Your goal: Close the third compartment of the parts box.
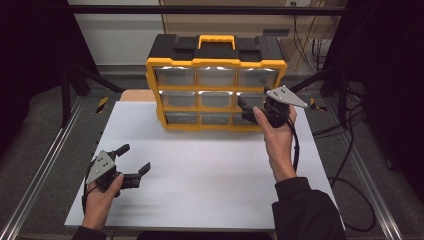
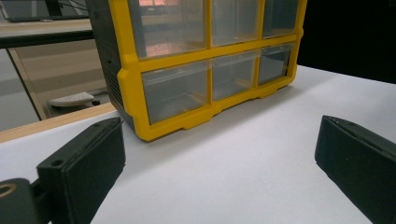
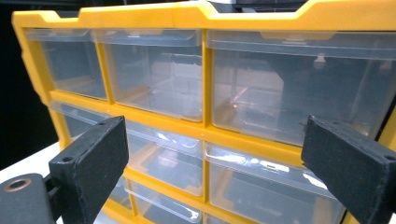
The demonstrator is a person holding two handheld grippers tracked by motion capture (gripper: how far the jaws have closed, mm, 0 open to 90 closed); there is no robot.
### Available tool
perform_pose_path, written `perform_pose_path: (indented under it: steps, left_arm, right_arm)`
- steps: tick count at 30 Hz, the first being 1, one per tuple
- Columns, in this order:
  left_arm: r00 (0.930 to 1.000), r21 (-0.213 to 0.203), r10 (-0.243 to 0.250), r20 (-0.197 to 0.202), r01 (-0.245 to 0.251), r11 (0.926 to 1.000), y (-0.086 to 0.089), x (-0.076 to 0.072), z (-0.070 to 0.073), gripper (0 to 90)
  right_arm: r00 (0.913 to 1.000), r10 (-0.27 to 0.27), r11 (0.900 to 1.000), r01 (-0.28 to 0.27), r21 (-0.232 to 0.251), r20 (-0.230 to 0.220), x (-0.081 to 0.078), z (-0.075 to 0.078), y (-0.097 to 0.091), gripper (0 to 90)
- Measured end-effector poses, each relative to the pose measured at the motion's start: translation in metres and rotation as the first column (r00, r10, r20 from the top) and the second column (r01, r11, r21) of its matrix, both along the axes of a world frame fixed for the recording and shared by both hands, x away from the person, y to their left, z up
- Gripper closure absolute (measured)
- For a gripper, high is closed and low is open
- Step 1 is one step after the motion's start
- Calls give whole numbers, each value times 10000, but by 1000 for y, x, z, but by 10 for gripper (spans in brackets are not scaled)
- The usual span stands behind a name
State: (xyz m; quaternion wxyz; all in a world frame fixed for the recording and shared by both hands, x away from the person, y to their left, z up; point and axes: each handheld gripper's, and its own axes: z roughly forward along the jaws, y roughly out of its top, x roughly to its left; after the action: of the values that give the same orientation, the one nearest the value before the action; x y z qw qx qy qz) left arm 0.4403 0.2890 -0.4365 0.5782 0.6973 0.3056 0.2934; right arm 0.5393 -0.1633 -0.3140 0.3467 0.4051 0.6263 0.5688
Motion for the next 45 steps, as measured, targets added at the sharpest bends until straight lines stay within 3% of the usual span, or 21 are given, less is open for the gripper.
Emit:
perform_pose_path:
  steps: [27,45]
  left_arm:
    - [10000,-32,-22,-17,22,10000,0,0,0,13]
    - [10000,-180,-72,-16,72,9998,1,0,0,11]
  right_arm:
    - [9984,569,9983,-570,-139,-49,-20,11,-16,56]
    - [9977,443,9990,-443,-27,517,-35,13,-24,34]
